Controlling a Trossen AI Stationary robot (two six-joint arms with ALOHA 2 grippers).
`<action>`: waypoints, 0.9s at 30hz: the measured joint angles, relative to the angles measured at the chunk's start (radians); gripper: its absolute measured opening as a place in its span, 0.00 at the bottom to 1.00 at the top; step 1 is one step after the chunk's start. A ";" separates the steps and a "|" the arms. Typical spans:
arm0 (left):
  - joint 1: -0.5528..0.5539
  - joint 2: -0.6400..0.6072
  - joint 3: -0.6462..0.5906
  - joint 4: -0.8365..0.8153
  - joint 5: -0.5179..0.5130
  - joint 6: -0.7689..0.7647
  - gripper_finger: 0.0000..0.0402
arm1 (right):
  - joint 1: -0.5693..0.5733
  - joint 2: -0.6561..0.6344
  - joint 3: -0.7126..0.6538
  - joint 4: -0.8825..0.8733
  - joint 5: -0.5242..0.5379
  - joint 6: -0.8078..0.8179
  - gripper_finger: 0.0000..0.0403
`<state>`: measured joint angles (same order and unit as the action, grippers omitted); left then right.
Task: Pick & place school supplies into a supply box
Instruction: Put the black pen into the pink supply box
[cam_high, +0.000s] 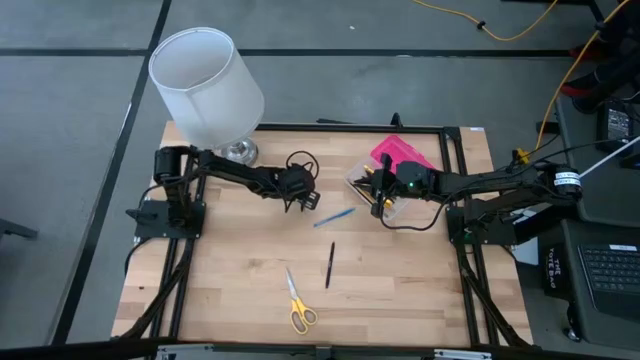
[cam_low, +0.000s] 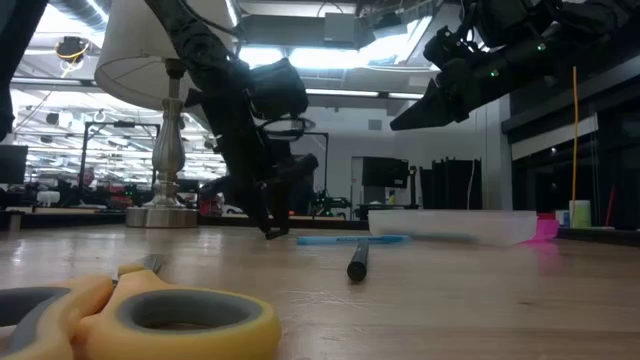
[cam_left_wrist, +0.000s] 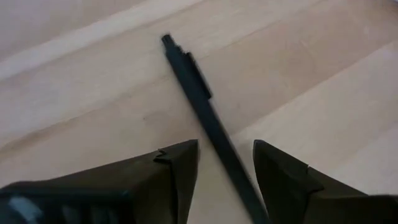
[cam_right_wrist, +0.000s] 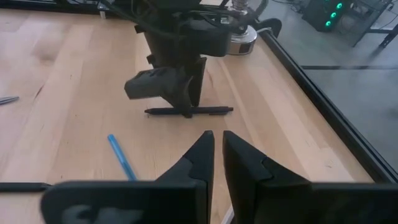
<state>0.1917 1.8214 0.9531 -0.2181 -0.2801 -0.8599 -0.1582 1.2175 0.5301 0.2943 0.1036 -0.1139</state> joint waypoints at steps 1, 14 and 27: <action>-0.001 0.010 0.003 0.004 -0.001 0.003 0.36 | 0.000 0.000 0.000 0.000 0.000 0.000 0.10; 0.000 0.050 0.008 -0.031 0.002 0.116 0.36 | 0.000 0.000 0.000 -0.003 0.000 0.000 0.10; 0.001 0.049 0.008 -0.057 0.026 0.308 0.28 | 0.000 0.000 0.000 -0.014 0.000 0.000 0.10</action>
<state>0.1925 1.8706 0.9615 -0.2752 -0.2545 -0.5515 -0.1585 1.2171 0.5301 0.2802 0.1032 -0.1139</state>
